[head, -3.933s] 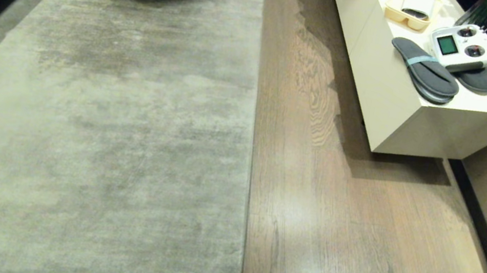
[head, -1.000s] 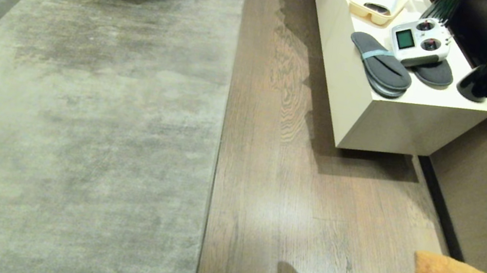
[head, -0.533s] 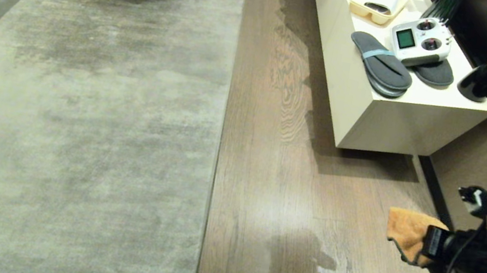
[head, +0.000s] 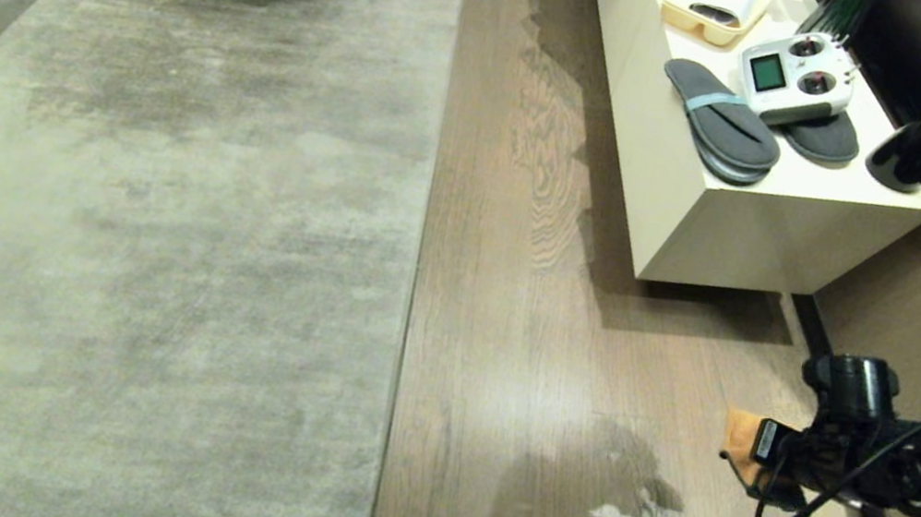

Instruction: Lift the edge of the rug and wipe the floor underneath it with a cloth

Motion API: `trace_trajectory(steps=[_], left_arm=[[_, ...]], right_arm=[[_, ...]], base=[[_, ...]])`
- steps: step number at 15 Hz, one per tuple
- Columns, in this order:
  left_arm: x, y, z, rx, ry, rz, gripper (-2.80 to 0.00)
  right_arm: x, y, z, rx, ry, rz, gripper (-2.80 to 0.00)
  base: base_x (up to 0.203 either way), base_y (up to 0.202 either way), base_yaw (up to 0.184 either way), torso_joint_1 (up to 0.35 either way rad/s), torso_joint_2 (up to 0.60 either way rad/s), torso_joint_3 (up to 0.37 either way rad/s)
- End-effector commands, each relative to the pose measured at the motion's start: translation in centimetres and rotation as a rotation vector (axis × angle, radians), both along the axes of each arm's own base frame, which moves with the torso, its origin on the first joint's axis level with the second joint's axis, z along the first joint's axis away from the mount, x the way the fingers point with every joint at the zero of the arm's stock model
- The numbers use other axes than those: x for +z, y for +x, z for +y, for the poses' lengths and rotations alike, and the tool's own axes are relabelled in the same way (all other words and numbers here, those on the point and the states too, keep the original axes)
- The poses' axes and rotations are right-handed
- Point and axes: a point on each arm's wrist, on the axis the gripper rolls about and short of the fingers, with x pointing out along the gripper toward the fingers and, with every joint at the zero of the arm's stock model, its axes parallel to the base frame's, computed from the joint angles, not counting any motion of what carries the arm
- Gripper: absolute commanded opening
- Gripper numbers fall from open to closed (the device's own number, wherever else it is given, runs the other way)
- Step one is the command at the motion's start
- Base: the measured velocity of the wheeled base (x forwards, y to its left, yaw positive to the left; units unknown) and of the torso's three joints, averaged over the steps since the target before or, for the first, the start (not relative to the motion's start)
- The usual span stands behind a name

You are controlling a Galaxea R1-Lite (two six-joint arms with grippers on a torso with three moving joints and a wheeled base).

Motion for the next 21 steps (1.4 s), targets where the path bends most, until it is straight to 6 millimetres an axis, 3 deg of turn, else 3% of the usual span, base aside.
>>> trace_trajectory(steps=[1,12,17,21], left_arm=[[0.0,0.0,0.0,0.000,0.000,-0.001,-2.80],[0.0,0.0,0.0,0.000,0.000,-0.001,-2.80],[0.0,0.0,0.0,0.000,0.000,-0.001,-2.80],[0.0,0.0,0.0,0.000,0.000,-0.001,-2.80]], right_arm=[[-4.4,1.5,-0.9,-0.028,0.003,0.080,-2.80],[-8.2,7.1,-5.5,-0.134,0.027,0.106,-2.80],[-7.9,10.0,-6.5,-0.158,0.106,0.117,-2.80],[-7.8,10.2,-6.7,-0.155,0.108,0.162,-2.80]], base=[[0.000,0.000,0.000,0.000,0.00,0.000],[0.000,0.000,0.000,0.000,0.00,0.000],[0.000,0.000,0.000,0.000,0.00,0.000],[0.000,0.000,0.000,0.000,0.00,0.000]])
